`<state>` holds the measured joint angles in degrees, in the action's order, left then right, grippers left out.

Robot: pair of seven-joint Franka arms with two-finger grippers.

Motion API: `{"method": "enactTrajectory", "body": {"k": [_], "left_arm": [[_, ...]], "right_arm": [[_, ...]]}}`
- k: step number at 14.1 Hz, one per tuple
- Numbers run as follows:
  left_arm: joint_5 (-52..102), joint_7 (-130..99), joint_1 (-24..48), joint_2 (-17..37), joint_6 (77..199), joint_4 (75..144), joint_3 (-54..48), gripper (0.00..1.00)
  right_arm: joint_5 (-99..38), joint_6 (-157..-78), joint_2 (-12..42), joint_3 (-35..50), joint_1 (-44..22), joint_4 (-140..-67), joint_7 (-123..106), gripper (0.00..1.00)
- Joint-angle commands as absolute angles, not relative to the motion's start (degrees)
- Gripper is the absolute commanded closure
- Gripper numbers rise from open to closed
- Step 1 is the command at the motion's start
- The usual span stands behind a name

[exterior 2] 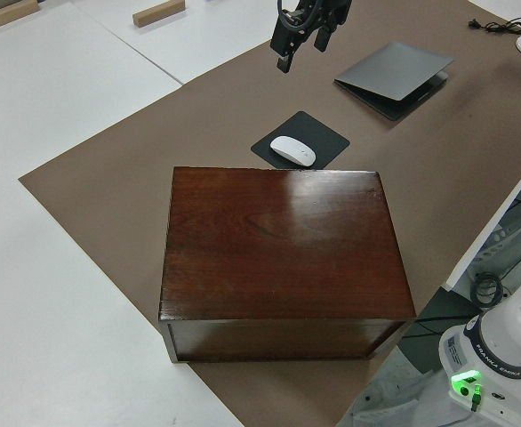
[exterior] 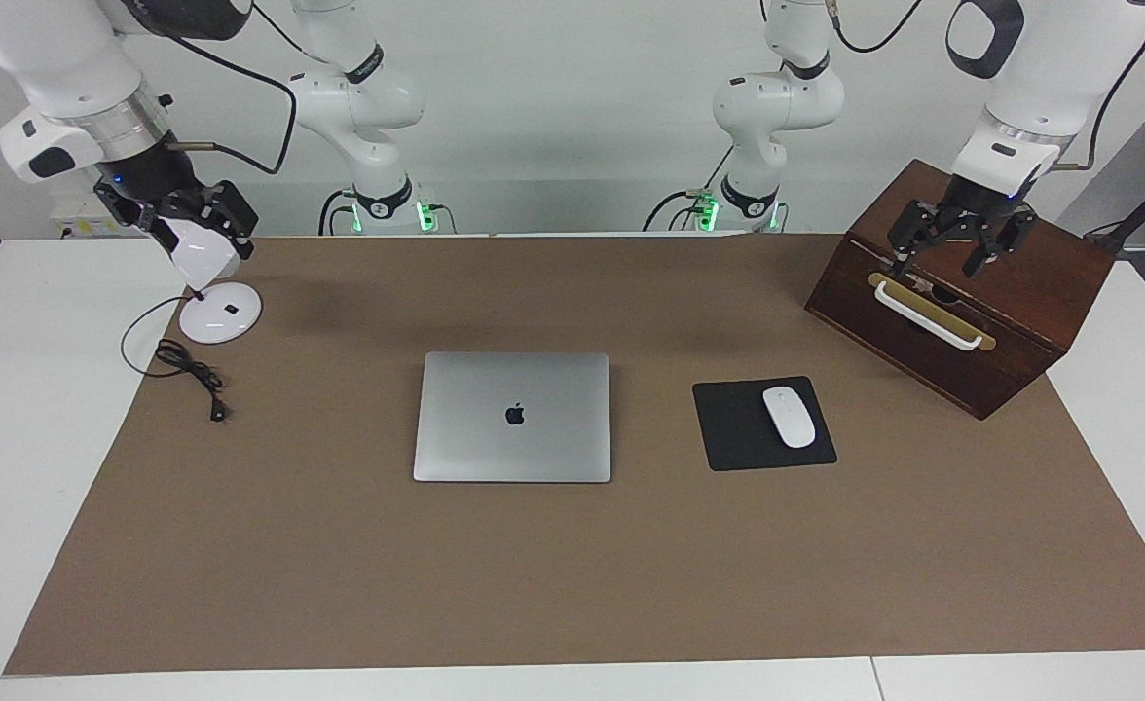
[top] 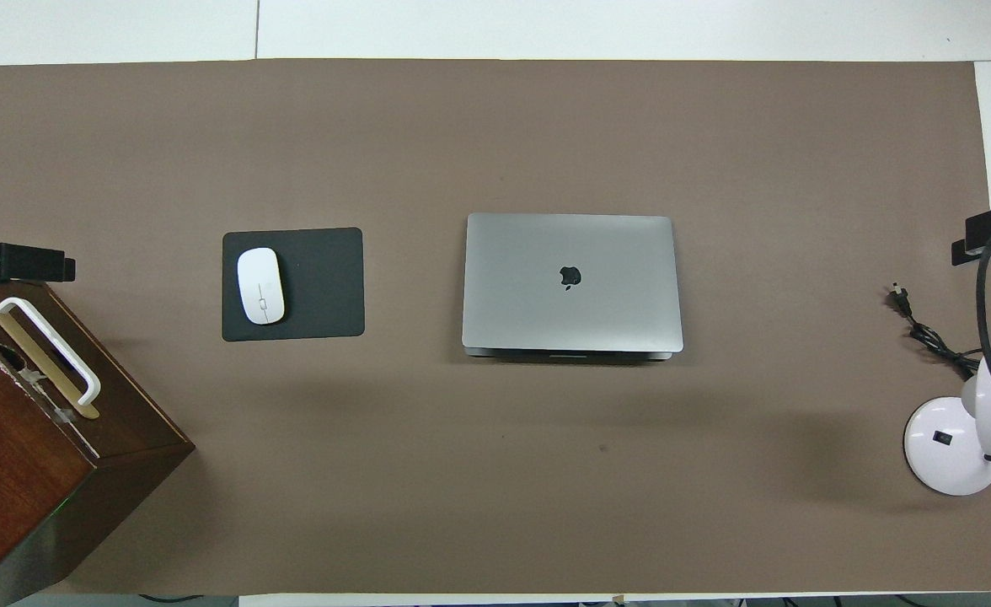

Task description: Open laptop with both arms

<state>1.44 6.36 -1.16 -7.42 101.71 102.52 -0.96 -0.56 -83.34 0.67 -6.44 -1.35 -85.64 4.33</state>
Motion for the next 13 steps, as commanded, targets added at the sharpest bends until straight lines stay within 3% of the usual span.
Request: {"method": "enactTrajectory", "body": {"k": [1,13], "left_arm": [[0.4,6.0,-1.2,-8.2,101.1,102.7,-1.1,0.0],[0.4,6.1,-0.9,-8.1,101.8,102.7,-1.3,0.0]], "right_arm": [[-0.4,-82.9,0.0,-6.7,-1.4,-86.5,4.3,0.0],[-0.4,-83.4,-1.4,-6.3,-1.5,-87.0,4.9,0.0]]}}
